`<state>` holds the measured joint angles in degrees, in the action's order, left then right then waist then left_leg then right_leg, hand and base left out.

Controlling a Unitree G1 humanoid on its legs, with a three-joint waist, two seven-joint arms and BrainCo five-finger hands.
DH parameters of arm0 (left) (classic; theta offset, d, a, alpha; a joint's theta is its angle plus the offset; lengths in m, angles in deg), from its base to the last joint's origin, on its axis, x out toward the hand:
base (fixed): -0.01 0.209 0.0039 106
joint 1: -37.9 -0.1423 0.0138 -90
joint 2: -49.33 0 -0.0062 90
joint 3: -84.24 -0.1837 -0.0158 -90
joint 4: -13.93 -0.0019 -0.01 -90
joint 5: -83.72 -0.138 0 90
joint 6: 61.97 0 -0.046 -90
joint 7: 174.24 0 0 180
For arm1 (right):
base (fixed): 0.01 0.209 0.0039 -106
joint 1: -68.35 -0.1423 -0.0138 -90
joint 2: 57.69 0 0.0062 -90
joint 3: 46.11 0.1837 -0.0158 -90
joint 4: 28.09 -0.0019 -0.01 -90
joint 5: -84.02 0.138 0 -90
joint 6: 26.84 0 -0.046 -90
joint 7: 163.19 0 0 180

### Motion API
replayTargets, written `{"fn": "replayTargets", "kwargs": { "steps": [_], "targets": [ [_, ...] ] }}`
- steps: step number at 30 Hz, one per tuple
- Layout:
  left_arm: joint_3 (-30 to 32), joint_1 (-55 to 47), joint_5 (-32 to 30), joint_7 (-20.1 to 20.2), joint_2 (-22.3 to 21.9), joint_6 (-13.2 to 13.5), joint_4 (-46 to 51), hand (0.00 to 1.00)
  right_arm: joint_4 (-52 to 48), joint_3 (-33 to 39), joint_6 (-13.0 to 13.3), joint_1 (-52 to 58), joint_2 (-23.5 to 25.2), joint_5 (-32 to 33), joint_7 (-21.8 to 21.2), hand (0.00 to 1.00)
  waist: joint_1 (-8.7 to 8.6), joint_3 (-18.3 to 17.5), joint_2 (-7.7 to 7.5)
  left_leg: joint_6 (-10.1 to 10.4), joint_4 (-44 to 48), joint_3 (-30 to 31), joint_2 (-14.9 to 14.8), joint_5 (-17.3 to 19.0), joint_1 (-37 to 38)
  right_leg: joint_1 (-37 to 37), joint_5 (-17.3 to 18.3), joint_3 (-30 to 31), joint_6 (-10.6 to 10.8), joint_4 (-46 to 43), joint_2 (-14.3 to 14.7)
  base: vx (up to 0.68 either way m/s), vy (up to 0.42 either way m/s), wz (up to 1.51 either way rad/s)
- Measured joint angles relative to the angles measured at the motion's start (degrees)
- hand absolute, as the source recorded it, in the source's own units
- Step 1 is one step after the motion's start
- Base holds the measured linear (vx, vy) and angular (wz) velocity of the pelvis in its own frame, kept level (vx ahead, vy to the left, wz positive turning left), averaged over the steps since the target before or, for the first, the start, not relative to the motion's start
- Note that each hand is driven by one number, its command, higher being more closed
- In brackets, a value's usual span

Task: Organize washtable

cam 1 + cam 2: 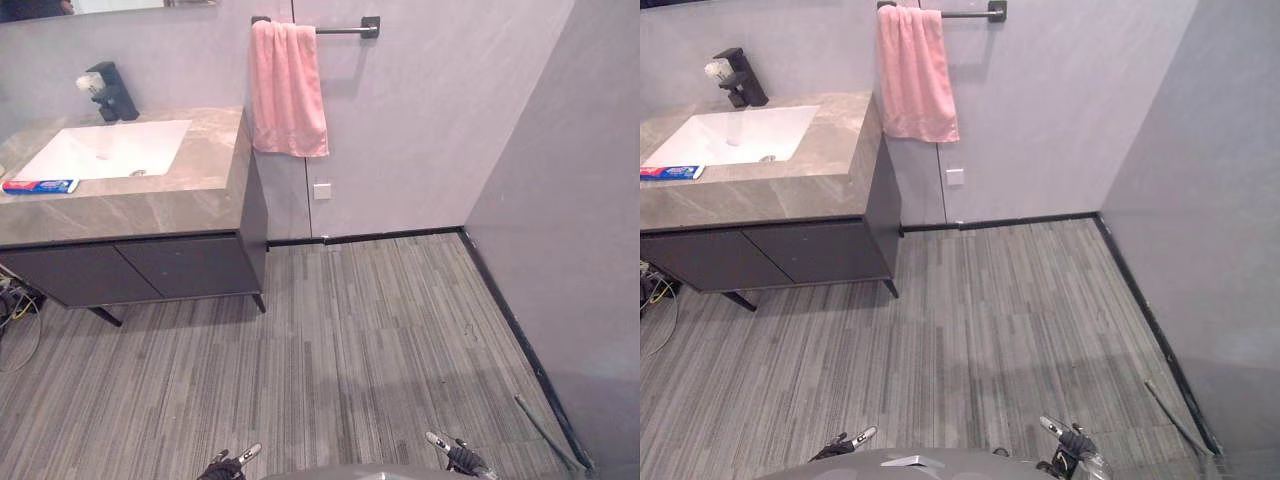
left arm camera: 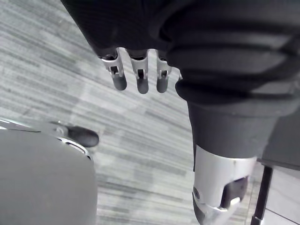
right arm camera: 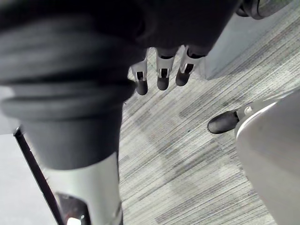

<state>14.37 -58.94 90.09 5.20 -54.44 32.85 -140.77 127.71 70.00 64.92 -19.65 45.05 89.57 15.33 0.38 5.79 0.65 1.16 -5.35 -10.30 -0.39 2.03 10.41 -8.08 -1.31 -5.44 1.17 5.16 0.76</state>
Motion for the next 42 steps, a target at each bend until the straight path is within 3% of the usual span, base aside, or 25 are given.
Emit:
{"fn": "replayTargets", "kwargs": {
  "steps": [7,37,42],
  "targets": [
    [-2.27,0.08,-0.09,-0.02,0.81,0.5,-0.04,0.0,0.07,-3.5,0.01,-0.44,-0.02,-0.14,-0.32,0.0,0.1,0.31,-0.27,0.13,0.07,-0.68,-0.06,0.07,0.26,0.05,0.03,-0.07,0.06,-0.02,0.07,0.05,-0.01,-0.02],
    [-4.96,0.23,0.42,1.18,2.29,0.64,-0.33,0.0,0.04,-6.17,0.04,-0.54,-0.16,0.01,-0.37,0.0,0.28,0.45,-1.05,-0.07,0.43,-2.36,-0.14,0.28,0.0,0.99,-0.01,1.42,0.07,-0.19,0.18,0.0,0.001,-0.02],
    [-5.58,0.59,2.32,1.19,2.68,1.28,-0.24,0.0,0.08,-8.79,0.02,-2.12,-0.37,0.07,-0.61,0.0,0.4,0.9,-1.51,-0.66,5.09,-2.9,-0.33,2.25,-3.43,4.17,0.38,2.4,0.33,-3.72,-0.09,-0.02,0.029,-0.13]
  ]
}}
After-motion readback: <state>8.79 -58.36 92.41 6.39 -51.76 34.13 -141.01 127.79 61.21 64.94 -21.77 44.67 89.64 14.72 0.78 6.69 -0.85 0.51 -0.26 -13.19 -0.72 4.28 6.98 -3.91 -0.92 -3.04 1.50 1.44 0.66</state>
